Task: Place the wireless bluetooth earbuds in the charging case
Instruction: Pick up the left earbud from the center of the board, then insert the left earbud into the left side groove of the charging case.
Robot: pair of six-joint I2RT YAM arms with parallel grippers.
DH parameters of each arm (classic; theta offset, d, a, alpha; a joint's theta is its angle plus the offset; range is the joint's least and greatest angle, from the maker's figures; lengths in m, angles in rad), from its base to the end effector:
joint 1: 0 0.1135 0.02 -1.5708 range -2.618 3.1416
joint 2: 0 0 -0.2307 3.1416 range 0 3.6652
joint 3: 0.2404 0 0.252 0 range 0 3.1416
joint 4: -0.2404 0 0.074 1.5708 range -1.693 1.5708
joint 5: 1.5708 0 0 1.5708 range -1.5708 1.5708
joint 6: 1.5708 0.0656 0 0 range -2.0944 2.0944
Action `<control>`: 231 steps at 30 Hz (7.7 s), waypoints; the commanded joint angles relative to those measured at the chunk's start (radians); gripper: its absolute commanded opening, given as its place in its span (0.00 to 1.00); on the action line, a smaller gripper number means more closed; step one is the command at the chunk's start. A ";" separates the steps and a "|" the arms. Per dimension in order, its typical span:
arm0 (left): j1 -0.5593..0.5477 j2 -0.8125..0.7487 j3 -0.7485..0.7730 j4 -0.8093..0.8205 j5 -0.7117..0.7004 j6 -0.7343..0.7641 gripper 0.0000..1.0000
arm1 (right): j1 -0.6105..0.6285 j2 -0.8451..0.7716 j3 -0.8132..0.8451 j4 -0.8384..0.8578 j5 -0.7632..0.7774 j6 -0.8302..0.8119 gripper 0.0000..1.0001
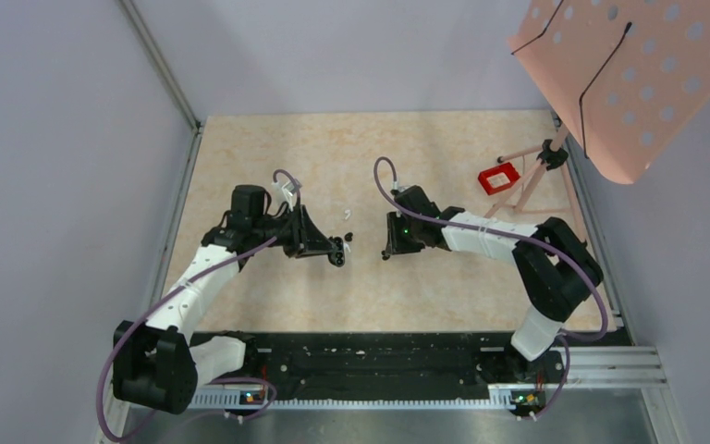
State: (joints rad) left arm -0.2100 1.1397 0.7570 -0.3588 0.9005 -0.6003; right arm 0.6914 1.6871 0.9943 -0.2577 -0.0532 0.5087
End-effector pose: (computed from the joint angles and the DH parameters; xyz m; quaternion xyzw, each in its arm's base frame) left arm 0.2413 -0.1040 0.2099 0.0122 0.8424 -0.5090 0.1764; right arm 0.2709 0.2287 0.1190 -0.0949 0.9472 0.1932 0.2375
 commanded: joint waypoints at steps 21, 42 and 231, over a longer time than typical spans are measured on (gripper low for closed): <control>0.004 -0.072 -0.030 0.144 0.168 0.054 0.00 | -0.006 0.061 0.000 0.068 -0.044 0.007 0.29; 0.004 -0.058 -0.035 0.167 0.155 0.024 0.00 | -0.005 0.061 -0.003 0.091 -0.079 0.028 0.30; -0.095 -0.217 -0.153 0.596 -0.246 -0.205 0.00 | 0.244 -0.336 0.157 0.155 -0.004 0.086 0.00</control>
State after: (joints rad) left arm -0.2989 0.9253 0.5907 0.1833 0.6598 -0.7986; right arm 0.9058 1.3281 1.0851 -0.1398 -0.0723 0.6037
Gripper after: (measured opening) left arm 0.328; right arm 0.022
